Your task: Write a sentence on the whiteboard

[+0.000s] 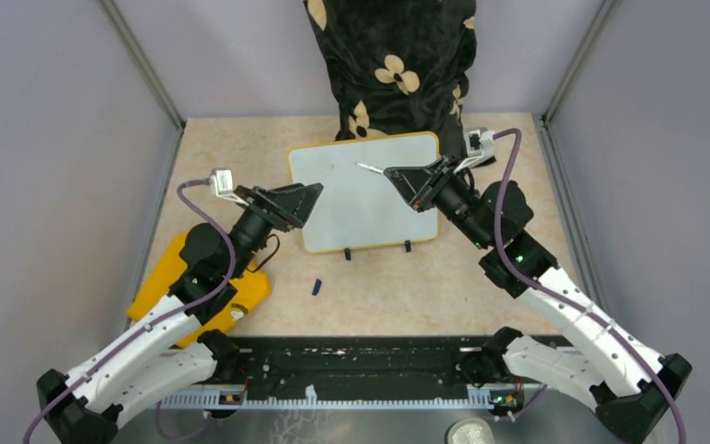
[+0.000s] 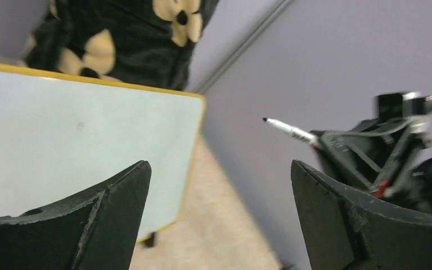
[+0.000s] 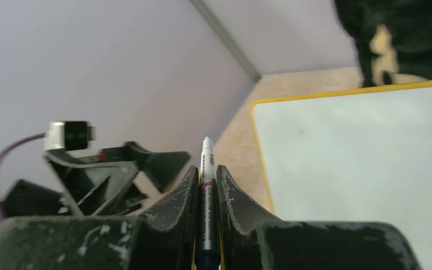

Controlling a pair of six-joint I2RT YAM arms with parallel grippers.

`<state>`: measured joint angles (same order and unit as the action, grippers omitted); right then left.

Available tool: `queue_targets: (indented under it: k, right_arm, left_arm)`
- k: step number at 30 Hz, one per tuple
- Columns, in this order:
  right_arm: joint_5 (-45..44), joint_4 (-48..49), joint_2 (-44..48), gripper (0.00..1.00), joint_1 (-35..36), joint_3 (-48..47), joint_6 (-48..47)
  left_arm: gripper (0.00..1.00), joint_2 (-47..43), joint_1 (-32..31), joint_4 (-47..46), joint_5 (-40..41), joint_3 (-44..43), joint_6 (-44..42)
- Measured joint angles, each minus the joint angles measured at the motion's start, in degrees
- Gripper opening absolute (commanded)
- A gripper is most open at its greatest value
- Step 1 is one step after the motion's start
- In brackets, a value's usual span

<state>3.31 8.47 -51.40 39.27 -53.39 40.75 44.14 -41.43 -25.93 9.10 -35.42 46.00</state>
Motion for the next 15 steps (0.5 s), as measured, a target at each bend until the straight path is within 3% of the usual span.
queue_targets:
  k: [4, 8, 11, 15]
  right_arm:
    - [-9.1, -10.8, 1.7, 0.0, 2.0, -3.8, -9.9]
    - [-20.2, -18.1, 1.2, 0.0, 8.3, -6.9, -19.0]
    - [-28.1, -20.9, -1.6, 0.0, 12.0, -9.1, -23.9]
    - [-35.5, -22.9, -6.4, 0.0, 14.8, -10.5, -27.7]
  left_arm:
    - [0.99, 0.1, 0.0, 12.0, 1.5, -4.9, -14.8]
    - [0.99, 2.8, 0.0, 21.4, 3.7, -8.0, -26.5]
    - [0.99, 7.0, 0.0, 26.4, 7.1, -10.3, -31.6]
    - [0.99, 12.4, 0.0, 32.1, 14.3, -13.8, -32.0]
